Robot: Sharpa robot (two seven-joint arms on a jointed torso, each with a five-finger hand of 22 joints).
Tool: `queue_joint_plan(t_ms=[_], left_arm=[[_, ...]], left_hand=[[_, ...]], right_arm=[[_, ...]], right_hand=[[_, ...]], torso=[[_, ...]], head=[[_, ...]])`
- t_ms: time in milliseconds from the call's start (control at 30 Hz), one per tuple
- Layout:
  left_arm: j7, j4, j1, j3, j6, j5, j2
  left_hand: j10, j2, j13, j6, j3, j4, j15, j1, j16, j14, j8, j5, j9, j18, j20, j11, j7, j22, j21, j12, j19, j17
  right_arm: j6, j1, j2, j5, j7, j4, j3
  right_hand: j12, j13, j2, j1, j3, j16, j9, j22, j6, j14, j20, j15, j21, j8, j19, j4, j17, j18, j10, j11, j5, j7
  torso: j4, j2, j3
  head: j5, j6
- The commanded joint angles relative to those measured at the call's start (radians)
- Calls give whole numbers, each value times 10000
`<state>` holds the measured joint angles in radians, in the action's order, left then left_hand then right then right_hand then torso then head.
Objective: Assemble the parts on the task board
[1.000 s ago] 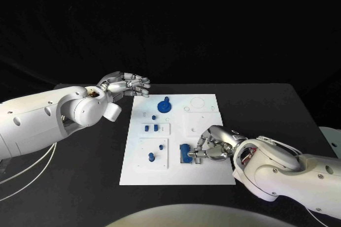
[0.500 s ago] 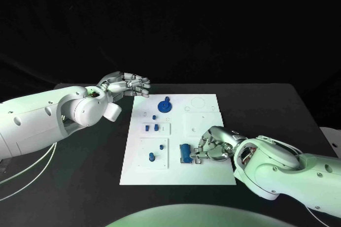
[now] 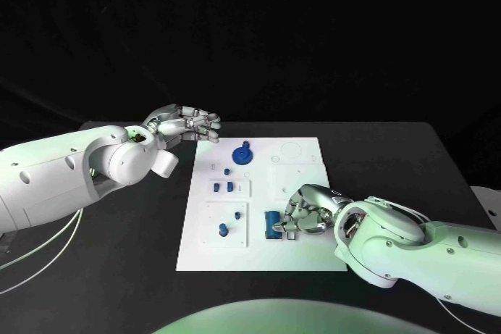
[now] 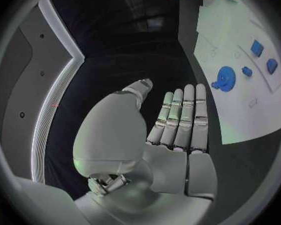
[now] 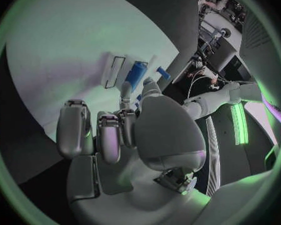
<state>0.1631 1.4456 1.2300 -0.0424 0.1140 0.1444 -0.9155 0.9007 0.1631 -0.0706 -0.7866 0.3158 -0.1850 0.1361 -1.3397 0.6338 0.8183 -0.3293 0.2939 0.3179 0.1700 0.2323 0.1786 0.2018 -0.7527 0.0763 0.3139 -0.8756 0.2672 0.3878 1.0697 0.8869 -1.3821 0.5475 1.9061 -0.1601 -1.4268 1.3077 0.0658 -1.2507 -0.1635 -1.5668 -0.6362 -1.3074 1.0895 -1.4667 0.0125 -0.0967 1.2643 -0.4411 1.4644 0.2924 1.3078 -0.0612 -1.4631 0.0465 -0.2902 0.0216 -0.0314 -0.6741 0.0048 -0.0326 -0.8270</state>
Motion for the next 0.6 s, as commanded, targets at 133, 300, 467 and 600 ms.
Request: queue_joint_plan(t_ms=[133, 300, 467, 600], left_arm=[[38, 35, 6, 7, -145, 44, 3], [37, 37, 6, 7, -136, 51, -14], [60, 36, 6, 7, -119, 52, -19], [127, 27, 6, 7, -153, 53, -17]], left_hand=[[-60, -13, 4, 92, -49, 20, -3, 90, 27, -62, -37, 40, 4, 39, 38, 4, 131, 8, -52, 37, -51, 9], [-60, -13, 4, 92, -49, 20, -3, 90, 27, -62, -37, 40, 4, 39, 38, 4, 131, 8, -52, 37, -51, 9], [-60, -13, 4, 92, -49, 20, -3, 90, 27, -62, -37, 40, 4, 39, 38, 4, 131, 8, -52, 37, -51, 9], [-66, -17, 4, 97, -65, 11, -2, 82, 29, -68, -47, 42, 6, 39, 39, 4, 131, 19, -54, 47, -51, 13]], right_arm=[[-38, -26, -9, -170, -23, -44, -7], [243, -30, 74, -246, -40, 15, -7], [865, -16, 330, -189, -323, 192, -3], [1491, 78, 621, -13, -682, 317, 4]], right_hand=[[-48, 1358, 1, -121, -29, -30, -16, -1878, 43, -1035, -54, -83, 59, -29, 311, -18, 2599, 43, -344, 36, 37, -45], [-54, 1366, -39, -191, -34, -30, -25, -1879, 45, -1034, -58, -87, 61, -24, 312, -12, 2598, 43, -347, 42, -21, -49], [-11, 1336, -12, -302, -118, -20, -31, -1859, -81, -1028, -60, -78, -18, 53, 292, -8, 2567, 30, -323, 19, -215, -11], [147, 1210, 1, -459, -209, 19, -25, -1803, -365, -1002, -20, -17, -245, 210, 230, -3, 2449, -6, -223, -68, -469, 92]], torso=[[-9, 19, -1], [-11, 15, 7], [-23, 20, 7], [-32, 32, 2]], head=[[2, -21], [7, -12], [42, 31], [63, 50]])
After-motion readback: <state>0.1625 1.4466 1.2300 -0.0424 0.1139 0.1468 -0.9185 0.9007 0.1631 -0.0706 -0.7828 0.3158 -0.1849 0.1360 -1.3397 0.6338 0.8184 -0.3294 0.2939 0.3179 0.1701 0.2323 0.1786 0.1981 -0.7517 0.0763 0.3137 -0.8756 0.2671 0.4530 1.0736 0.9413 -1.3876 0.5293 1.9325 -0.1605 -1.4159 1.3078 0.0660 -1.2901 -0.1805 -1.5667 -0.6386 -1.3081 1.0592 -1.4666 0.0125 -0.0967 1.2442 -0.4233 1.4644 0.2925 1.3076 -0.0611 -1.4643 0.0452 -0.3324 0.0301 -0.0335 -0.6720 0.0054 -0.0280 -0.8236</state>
